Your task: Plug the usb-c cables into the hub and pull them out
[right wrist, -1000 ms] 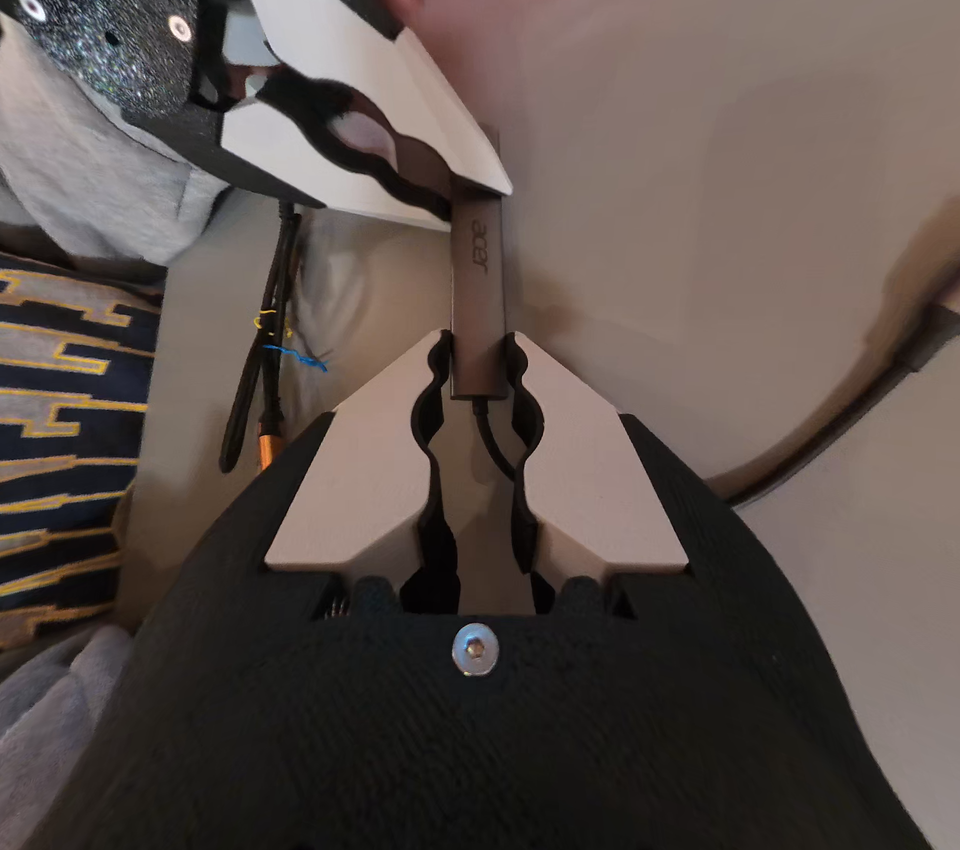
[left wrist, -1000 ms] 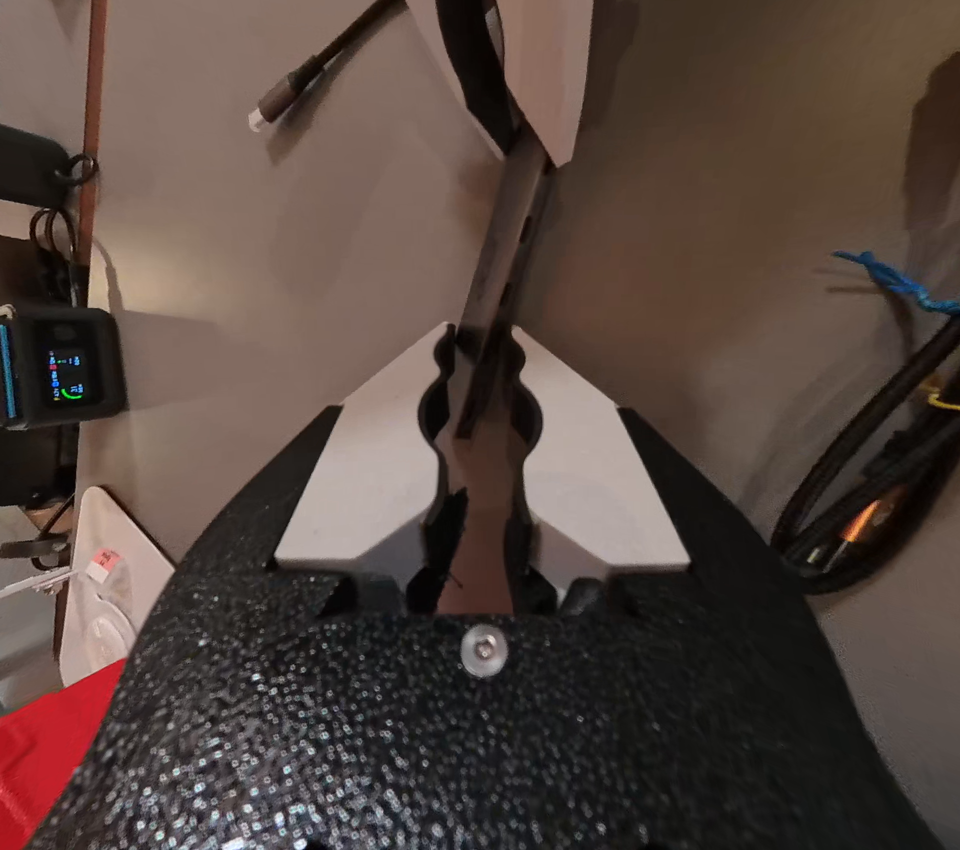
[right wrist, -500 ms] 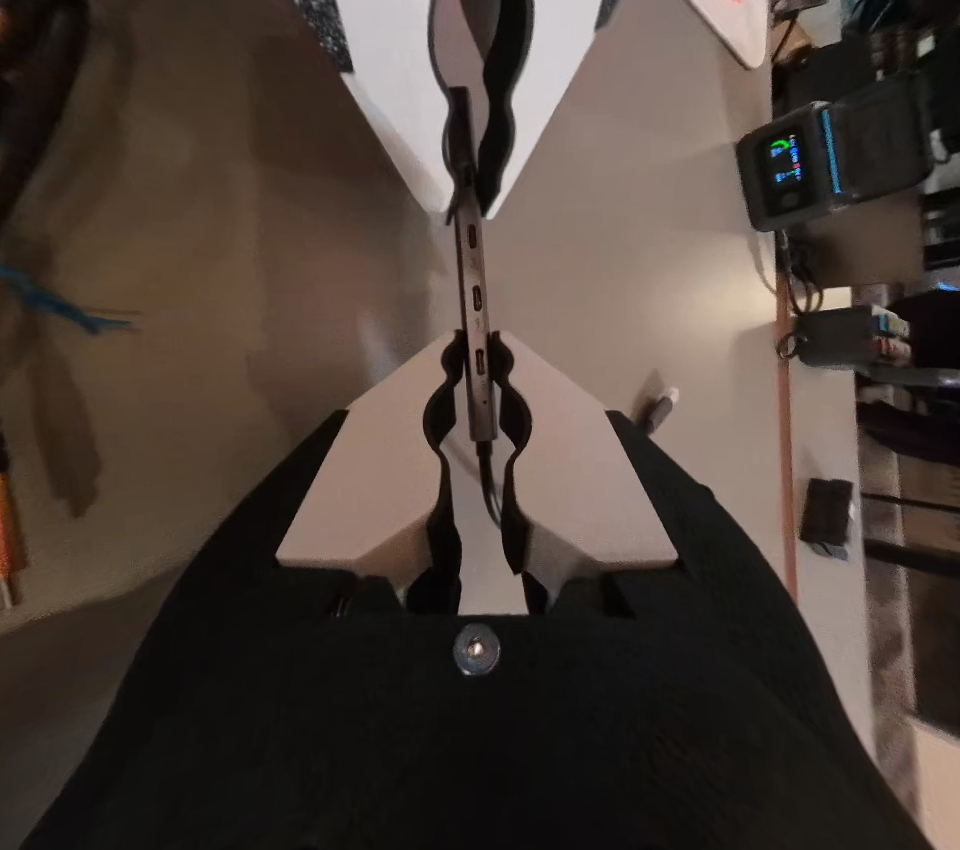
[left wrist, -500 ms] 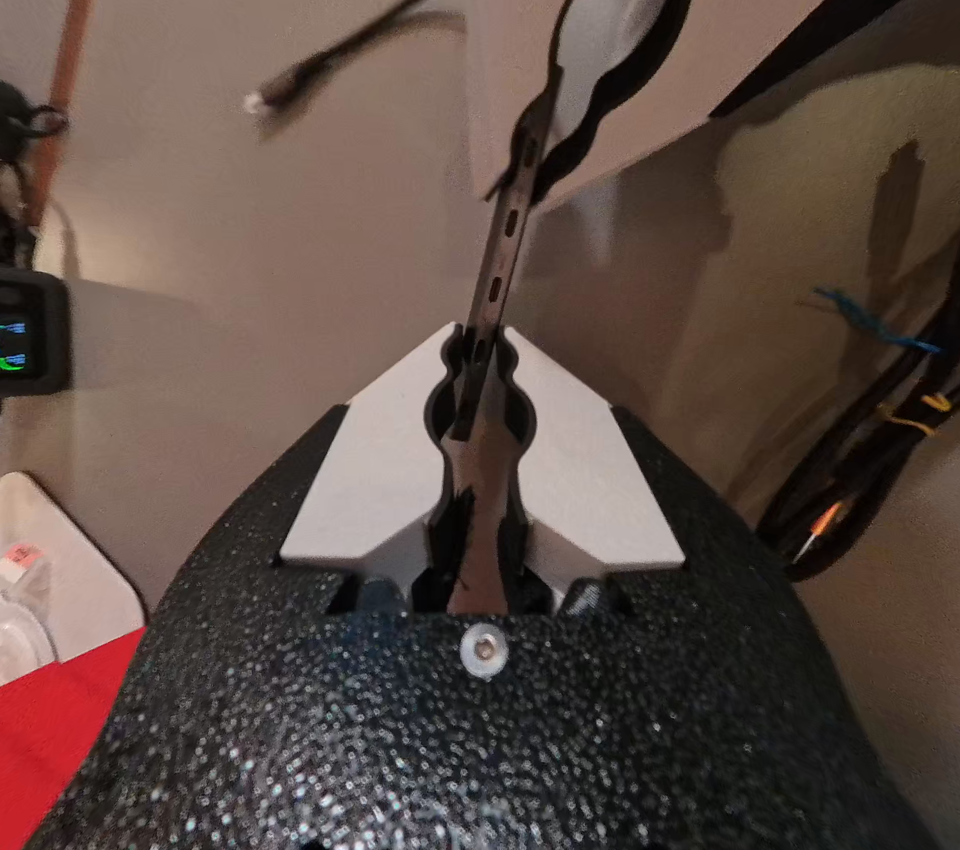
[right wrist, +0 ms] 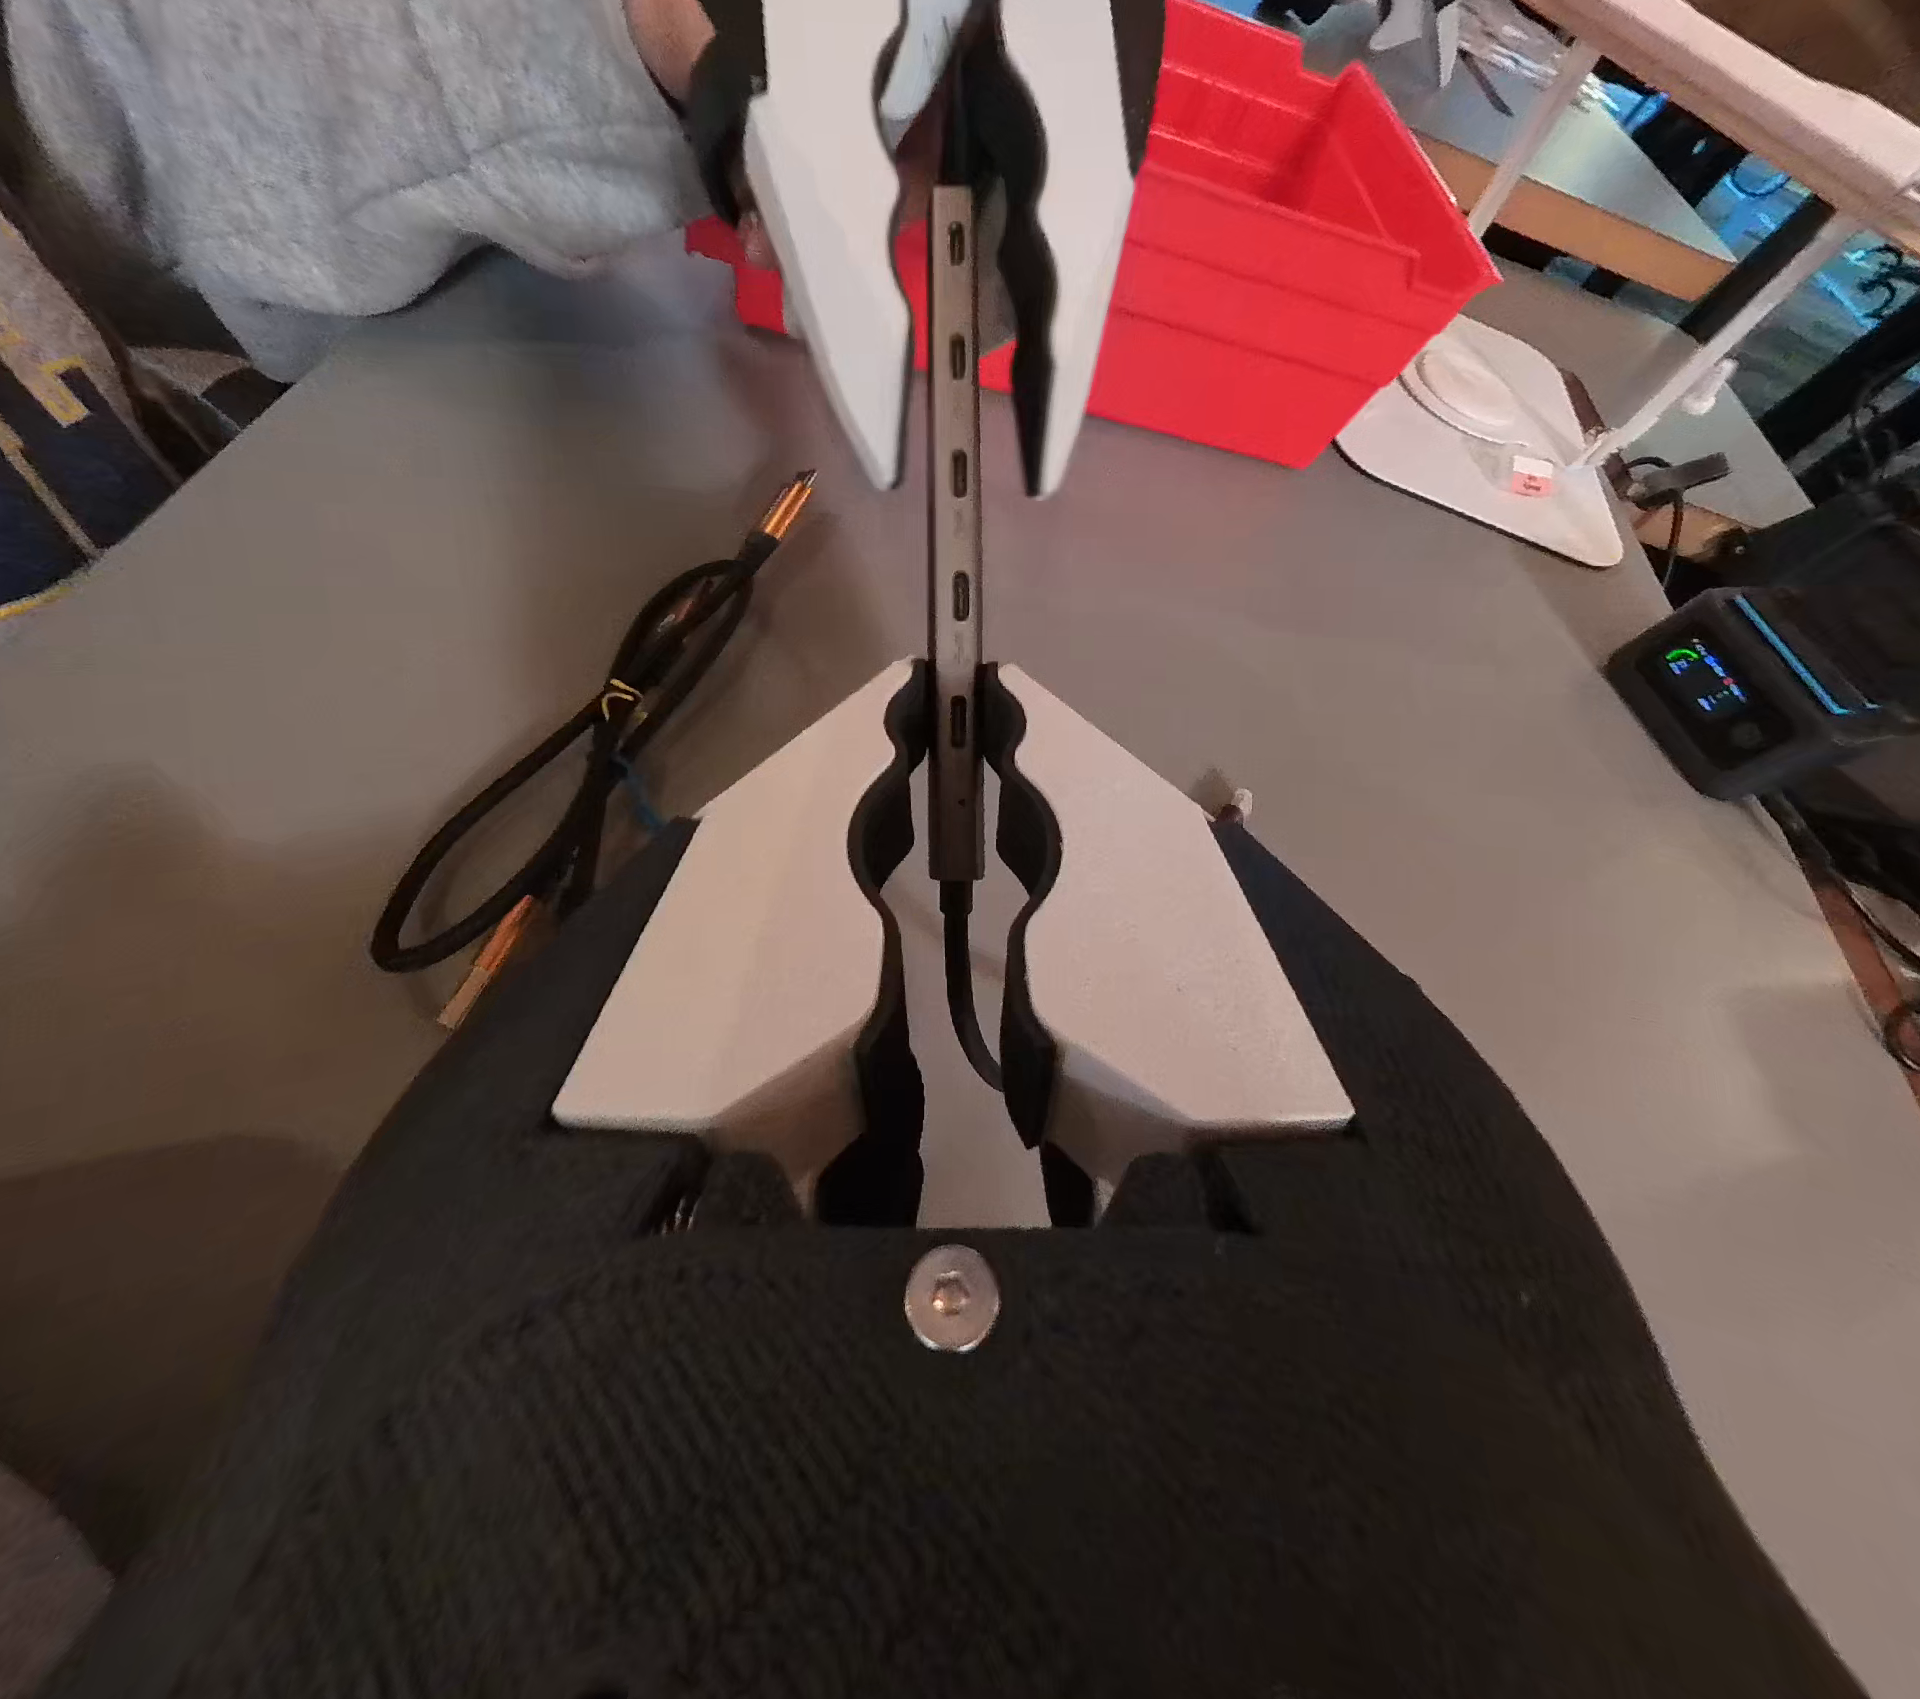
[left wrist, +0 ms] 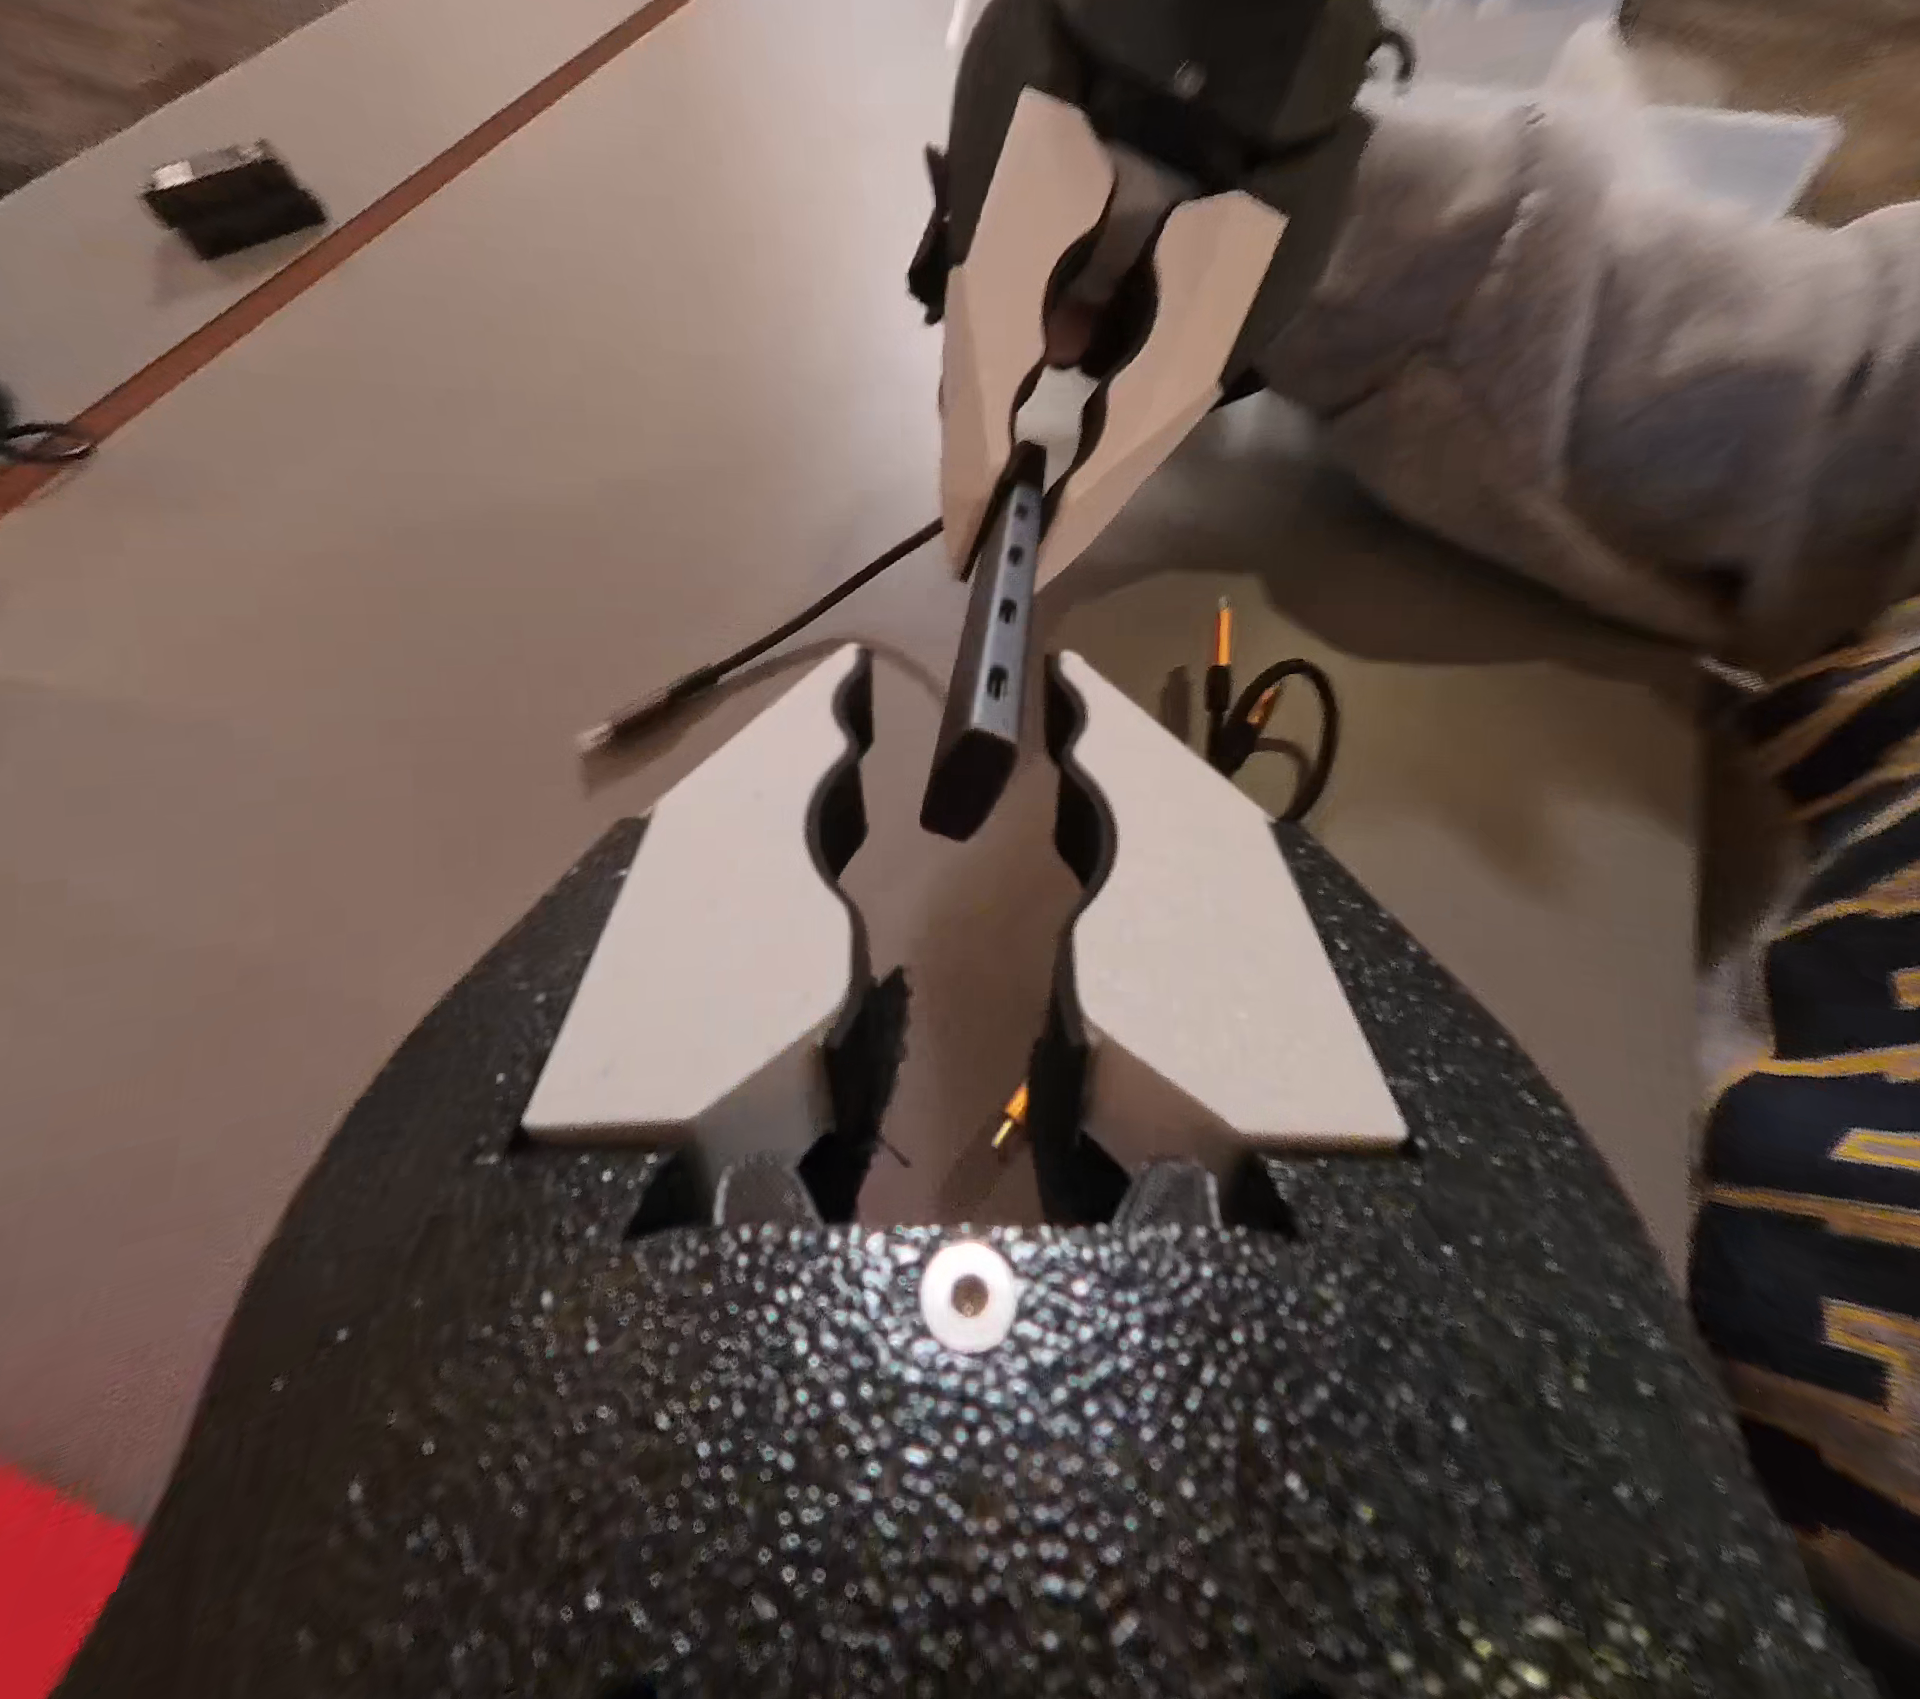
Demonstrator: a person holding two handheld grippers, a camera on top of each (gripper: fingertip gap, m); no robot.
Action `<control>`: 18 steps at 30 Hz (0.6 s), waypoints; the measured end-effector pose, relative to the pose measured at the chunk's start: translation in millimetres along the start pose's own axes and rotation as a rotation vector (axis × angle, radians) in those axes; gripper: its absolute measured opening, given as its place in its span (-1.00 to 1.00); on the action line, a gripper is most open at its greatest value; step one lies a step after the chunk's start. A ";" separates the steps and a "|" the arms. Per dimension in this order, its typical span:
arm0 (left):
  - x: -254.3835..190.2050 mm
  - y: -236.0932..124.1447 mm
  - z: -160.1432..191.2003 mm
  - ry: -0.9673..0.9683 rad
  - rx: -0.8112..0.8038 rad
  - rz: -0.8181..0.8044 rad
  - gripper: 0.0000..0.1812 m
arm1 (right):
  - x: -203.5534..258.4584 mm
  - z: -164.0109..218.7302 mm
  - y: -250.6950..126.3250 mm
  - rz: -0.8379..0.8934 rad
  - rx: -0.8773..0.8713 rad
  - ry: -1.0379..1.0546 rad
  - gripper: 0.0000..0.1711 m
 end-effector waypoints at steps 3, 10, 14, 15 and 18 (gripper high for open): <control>-3.2 2.0 0.3 0.010 0.003 0.070 -0.88 | 0.8 0.7 0.6 -0.011 0.019 0.001 -0.91; 7.4 13.3 -6.9 0.144 -0.070 -0.124 -0.92 | -19.7 -5.5 -21.7 0.296 0.067 -0.008 -0.74; 26.5 21.3 2.3 0.198 -0.155 -0.356 -0.92 | 2.8 -22.0 -26.3 0.226 0.078 0.153 -0.74; 31.4 22.7 6.7 0.224 -0.165 -0.410 -0.92 | 14.0 -22.4 -18.6 0.152 0.084 0.200 -0.74; 38.7 26.2 18.8 0.288 -0.169 -0.462 -0.92 | 38.2 -17.2 19.6 0.026 0.153 0.271 -0.67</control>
Point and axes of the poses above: each gripper's, where its closed fingertips meet, y out along the fingers, z out of its underside, x = y × z across the jaws, the point moved 8 cm from there along -y, back along the fingers, and after that the axes turned 2 degrees about -y, right-handed, at the moved point
